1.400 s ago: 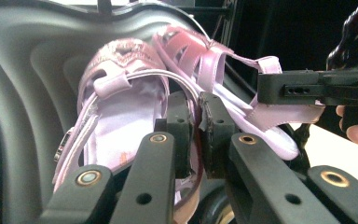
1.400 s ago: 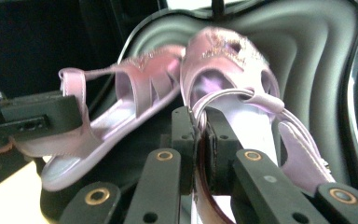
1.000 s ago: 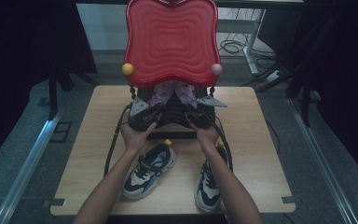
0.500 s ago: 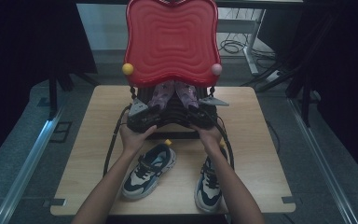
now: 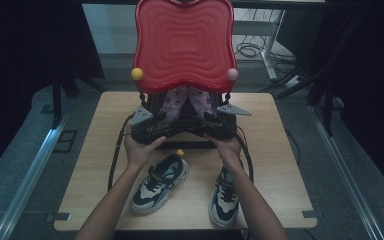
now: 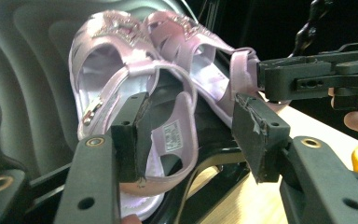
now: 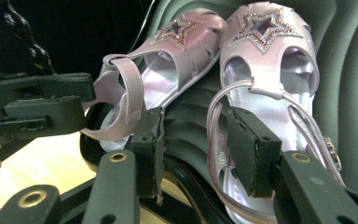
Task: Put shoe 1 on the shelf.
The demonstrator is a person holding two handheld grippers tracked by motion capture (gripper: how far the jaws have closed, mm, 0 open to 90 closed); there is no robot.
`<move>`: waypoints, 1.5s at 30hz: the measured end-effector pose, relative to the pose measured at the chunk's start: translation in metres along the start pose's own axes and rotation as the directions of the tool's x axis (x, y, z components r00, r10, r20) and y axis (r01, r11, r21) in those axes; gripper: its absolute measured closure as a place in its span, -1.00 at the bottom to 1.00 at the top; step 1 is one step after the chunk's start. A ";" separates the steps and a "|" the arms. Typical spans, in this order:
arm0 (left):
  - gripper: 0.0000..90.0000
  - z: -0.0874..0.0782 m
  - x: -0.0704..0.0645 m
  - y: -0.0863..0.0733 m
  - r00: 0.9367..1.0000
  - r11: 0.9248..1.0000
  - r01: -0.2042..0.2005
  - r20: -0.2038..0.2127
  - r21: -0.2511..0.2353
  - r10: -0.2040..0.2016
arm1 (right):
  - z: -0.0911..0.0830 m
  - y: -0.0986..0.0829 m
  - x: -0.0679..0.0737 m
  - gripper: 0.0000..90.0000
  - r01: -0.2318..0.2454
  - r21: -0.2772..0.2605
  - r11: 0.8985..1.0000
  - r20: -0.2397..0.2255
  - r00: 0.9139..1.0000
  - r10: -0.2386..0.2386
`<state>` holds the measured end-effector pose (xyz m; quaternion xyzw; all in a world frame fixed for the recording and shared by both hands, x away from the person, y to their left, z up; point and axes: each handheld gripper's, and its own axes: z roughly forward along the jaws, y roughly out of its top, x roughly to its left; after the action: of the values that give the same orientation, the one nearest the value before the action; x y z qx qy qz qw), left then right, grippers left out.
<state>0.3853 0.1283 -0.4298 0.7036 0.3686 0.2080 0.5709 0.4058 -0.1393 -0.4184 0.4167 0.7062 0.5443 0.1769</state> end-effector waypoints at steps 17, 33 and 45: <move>0.10 -0.041 -0.011 -0.007 0.999 0.999 0.019 0.035 0.039 -0.020 | -0.033 -0.014 0.005 0.16 0.039 0.000 0.999 -0.100 0.994 -0.038; -0.19 -0.078 -0.014 -0.029 0.992 0.993 0.099 0.077 0.071 -0.104 | -0.066 -0.040 0.014 -0.04 0.096 0.016 0.995 -0.066 0.993 -0.094; -0.12 -0.101 -0.021 -0.058 0.988 0.989 0.085 0.117 0.120 -0.099 | -0.089 -0.062 0.011 -0.12 0.115 0.036 0.993 -0.113 0.987 -0.110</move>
<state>0.2834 0.1821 -0.4558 0.7288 0.3761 0.1162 0.5603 0.3125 -0.1899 -0.4422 0.3490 0.7488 0.5405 0.1592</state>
